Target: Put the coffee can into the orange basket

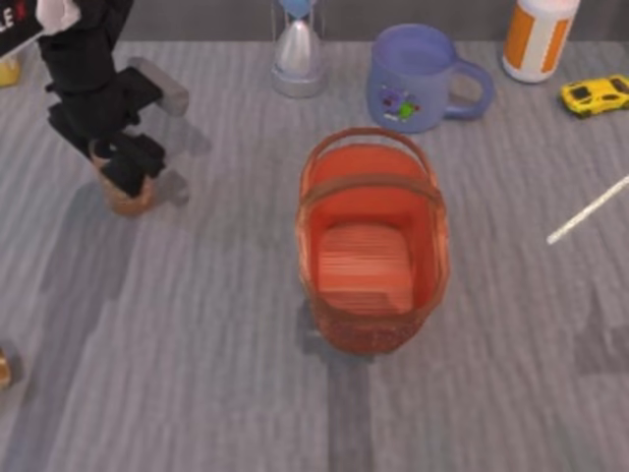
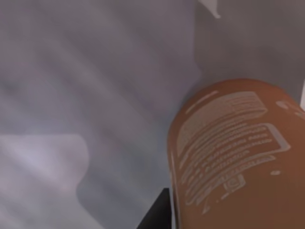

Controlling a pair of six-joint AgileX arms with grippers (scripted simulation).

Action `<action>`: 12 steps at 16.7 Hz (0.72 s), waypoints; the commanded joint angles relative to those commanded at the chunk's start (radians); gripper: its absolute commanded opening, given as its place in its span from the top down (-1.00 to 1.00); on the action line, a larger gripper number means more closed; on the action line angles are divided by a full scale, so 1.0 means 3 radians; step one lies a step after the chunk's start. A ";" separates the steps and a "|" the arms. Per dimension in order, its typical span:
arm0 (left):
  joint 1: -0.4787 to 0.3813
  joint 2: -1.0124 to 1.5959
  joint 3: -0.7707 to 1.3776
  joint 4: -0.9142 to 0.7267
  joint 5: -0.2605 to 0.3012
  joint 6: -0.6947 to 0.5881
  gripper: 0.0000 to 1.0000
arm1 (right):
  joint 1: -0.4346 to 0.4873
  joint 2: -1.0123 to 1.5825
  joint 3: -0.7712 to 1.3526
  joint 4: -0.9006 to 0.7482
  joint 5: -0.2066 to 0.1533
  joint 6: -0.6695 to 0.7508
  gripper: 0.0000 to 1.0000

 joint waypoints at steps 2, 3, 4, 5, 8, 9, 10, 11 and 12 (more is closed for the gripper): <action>-0.0019 -0.0028 -0.0074 0.0175 0.0135 -0.0064 1.00 | 0.0000 0.0000 0.0000 0.0000 0.0000 0.0000 -1.00; -0.0034 -0.0050 -0.0132 0.0316 0.0239 -0.0114 1.00 | 0.0000 0.0000 0.0000 0.0000 0.0000 0.0000 -1.00; -0.0053 -0.0078 -0.0202 0.0493 0.0366 -0.0175 1.00 | 0.0000 0.0000 0.0000 0.0000 0.0000 0.0000 -1.00; -0.0075 -0.0109 -0.0282 0.0704 0.0513 -0.0245 1.00 | 0.0000 0.0000 0.0000 0.0000 0.0000 0.0000 -1.00; -0.0159 -0.0222 -0.0581 0.1533 0.1059 -0.0515 1.00 | 0.0000 0.0000 0.0000 0.0000 0.0000 0.0000 -1.00; -0.0190 -0.0264 -0.0699 0.1863 0.1268 -0.0622 1.00 | 0.0000 0.0000 0.0000 0.0000 0.0000 0.0000 -1.00; -0.0222 -0.0310 -0.0824 0.2210 0.1486 -0.0735 1.00 | 0.0000 0.0000 0.0000 0.0000 0.0000 0.0000 -1.00; -0.0255 -0.0359 -0.0957 0.2569 0.1710 -0.0854 1.00 | 0.0000 0.0000 0.0000 0.0000 0.0000 0.0000 -1.00; -0.0287 -0.0412 -0.1095 0.2935 0.1938 -0.0977 1.00 | 0.0000 0.0000 0.0000 0.0000 0.0000 0.0000 -1.00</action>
